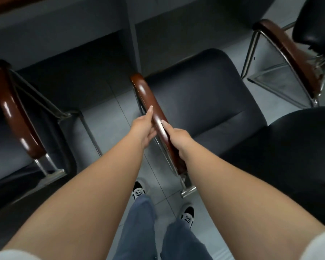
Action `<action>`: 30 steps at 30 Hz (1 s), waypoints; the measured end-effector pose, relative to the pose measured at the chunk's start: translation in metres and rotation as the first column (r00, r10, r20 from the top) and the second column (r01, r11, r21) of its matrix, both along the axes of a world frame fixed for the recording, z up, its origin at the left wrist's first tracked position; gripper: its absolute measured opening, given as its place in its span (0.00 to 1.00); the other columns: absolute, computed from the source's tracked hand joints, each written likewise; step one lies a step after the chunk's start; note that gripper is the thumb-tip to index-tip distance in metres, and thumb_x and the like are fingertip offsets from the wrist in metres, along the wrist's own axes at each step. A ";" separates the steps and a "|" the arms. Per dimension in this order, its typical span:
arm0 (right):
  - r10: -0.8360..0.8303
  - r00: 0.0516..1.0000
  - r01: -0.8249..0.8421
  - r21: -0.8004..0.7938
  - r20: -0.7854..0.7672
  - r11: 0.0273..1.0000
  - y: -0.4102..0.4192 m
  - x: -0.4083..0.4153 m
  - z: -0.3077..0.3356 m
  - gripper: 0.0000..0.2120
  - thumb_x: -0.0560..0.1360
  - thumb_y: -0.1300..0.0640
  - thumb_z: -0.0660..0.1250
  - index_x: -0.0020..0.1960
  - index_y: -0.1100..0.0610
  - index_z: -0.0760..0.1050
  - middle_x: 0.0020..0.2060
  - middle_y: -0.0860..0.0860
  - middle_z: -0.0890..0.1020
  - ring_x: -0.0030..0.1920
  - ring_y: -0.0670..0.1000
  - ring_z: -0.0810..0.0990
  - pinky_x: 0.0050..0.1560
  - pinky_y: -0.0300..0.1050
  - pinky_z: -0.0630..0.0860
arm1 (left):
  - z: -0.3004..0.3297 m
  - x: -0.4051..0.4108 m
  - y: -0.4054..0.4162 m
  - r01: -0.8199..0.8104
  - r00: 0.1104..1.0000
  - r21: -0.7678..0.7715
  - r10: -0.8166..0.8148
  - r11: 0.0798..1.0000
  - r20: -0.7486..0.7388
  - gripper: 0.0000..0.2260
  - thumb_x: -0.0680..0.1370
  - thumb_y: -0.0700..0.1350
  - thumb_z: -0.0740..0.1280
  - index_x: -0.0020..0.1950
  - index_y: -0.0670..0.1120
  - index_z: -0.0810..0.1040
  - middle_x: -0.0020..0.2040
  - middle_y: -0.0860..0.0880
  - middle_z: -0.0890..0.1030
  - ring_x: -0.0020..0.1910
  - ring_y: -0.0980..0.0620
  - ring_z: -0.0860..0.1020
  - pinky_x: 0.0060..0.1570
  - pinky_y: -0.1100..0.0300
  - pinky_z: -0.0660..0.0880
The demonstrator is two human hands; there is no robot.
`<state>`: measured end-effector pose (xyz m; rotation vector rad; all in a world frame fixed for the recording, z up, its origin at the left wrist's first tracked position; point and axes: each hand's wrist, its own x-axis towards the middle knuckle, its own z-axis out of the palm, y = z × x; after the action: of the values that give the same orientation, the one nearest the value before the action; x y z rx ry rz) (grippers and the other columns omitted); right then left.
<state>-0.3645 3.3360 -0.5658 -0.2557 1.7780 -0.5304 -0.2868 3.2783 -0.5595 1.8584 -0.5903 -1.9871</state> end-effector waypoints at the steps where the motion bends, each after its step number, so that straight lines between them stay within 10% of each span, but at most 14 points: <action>1: -0.015 1.000 0.015 -0.035 -0.003 0.999 0.002 -0.001 0.005 0.23 0.75 0.39 0.61 0.55 0.58 0.78 0.49 0.56 0.80 0.50 0.57 0.78 0.54 0.45 0.73 | 0.000 -0.003 0.004 -0.019 1.000 -0.034 0.019 0.999 0.000 0.13 0.79 0.52 0.62 0.54 0.43 0.75 0.48 0.46 0.80 0.47 0.51 0.79 0.50 0.61 0.77; 5: -0.203 0.979 0.200 -0.171 0.000 0.965 0.035 0.002 0.024 0.15 0.76 0.43 0.63 0.39 0.53 0.76 0.40 0.54 0.81 0.44 0.55 0.80 0.52 0.46 0.76 | 0.006 -0.011 0.041 -0.054 0.997 -0.140 0.061 0.989 0.046 0.18 0.80 0.52 0.59 0.64 0.42 0.74 0.55 0.45 0.81 0.54 0.48 0.79 0.56 0.58 0.75; 14: -0.336 0.929 0.369 -0.386 0.153 0.845 0.123 0.029 0.094 0.14 0.78 0.49 0.63 0.51 0.60 0.77 0.37 0.51 0.79 0.42 0.49 0.79 0.49 0.44 0.77 | 0.097 0.005 0.170 -0.378 0.924 -0.243 0.348 0.893 -0.157 0.09 0.81 0.46 0.58 0.54 0.43 0.75 0.43 0.47 0.79 0.41 0.55 0.79 0.46 0.64 0.76; 30: -0.333 0.938 0.323 -0.582 0.093 0.746 0.306 0.012 0.204 0.08 0.78 0.51 0.62 0.43 0.53 0.76 0.37 0.50 0.80 0.40 0.46 0.79 0.41 0.37 0.75 | 0.197 0.007 0.345 -0.269 0.952 -0.377 0.185 0.886 -0.245 0.09 0.79 0.46 0.63 0.52 0.43 0.79 0.47 0.42 0.82 0.45 0.49 0.81 0.50 0.58 0.78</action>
<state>-0.3529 3.6421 -0.3623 -0.3775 1.6349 -1.3536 -0.2795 3.6230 -0.3629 1.3862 -0.6341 -1.7132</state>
